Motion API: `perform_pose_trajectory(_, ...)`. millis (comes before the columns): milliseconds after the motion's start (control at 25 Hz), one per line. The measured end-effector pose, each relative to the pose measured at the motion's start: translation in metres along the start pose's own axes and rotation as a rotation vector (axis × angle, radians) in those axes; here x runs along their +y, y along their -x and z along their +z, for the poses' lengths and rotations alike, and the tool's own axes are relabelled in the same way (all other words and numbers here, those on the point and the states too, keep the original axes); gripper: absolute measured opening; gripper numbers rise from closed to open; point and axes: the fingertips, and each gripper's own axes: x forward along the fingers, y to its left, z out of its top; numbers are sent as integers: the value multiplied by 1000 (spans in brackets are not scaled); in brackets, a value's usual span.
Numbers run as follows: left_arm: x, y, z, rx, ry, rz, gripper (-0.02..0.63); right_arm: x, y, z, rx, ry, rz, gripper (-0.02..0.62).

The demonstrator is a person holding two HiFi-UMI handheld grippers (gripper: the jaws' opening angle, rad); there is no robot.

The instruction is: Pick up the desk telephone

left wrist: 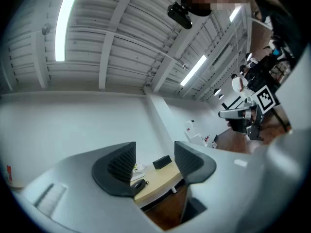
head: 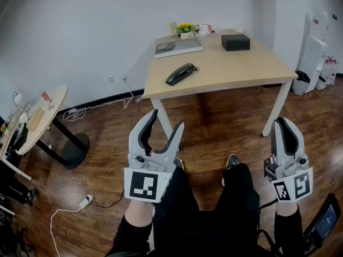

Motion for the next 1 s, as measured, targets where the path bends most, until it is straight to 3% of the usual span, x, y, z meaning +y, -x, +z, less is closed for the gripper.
perform_pose_trajectory(280, 24, -61, -37, 15, -9, -20, 235, -26, -58, -39, 8, 2, 16, 64)
perform_pose_trajectory(600, 58, -141, -120, 138, 49, -68, 268, -60, -141, -110, 44, -35, 56, 72)
perform_pose_trajectory(760, 83, -177, -151, 189, 36, -60, 284, -74, -183, -137, 34, -54, 92, 74)
perform_pose_trajectory(880, 96, -211, -184, 253, 18, -88, 287, -90, -210, -157, 34, -63, 103, 74)
perform_pose_trajectory(1000, 106, -248, -233, 373, 4, -161, 287, -110, -233, -182, 42, -87, 95, 72)
